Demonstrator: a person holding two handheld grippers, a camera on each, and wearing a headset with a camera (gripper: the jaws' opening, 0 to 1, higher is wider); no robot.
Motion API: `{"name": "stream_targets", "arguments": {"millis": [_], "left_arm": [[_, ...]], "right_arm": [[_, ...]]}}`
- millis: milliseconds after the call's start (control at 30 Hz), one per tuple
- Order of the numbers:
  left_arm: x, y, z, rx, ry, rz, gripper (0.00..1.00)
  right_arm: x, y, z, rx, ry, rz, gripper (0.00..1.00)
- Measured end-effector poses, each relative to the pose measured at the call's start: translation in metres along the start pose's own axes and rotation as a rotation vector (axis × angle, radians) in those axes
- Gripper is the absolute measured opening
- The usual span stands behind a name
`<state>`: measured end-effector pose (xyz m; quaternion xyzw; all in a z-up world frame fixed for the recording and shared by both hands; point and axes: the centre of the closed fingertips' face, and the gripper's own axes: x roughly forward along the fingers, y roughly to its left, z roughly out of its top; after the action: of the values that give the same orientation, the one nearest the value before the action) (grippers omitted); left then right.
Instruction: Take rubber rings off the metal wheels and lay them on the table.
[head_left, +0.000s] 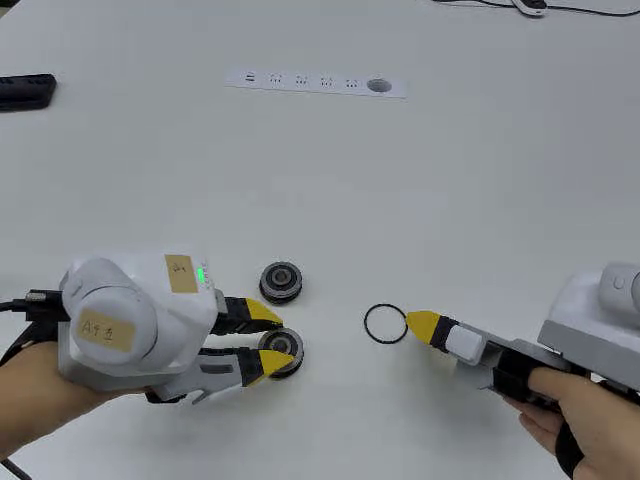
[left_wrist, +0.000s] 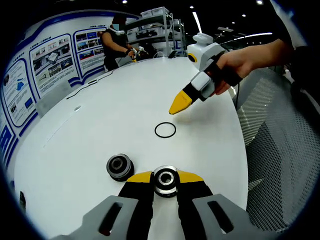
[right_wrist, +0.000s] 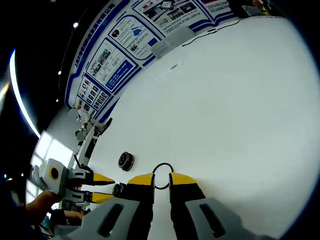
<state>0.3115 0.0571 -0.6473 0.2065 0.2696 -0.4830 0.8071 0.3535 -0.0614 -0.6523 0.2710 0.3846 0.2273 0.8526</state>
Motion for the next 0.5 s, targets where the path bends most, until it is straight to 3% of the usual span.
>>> {"name": "stream_targets", "arguments": {"millis": [500], "left_arm": [[0.002, -0.002, -0.004, 0.013, 0.021, -0.023, 0.14]], "right_arm": [[0.003, 0.012, 0.003, 0.013, -0.01, 0.038, 0.12]]}}
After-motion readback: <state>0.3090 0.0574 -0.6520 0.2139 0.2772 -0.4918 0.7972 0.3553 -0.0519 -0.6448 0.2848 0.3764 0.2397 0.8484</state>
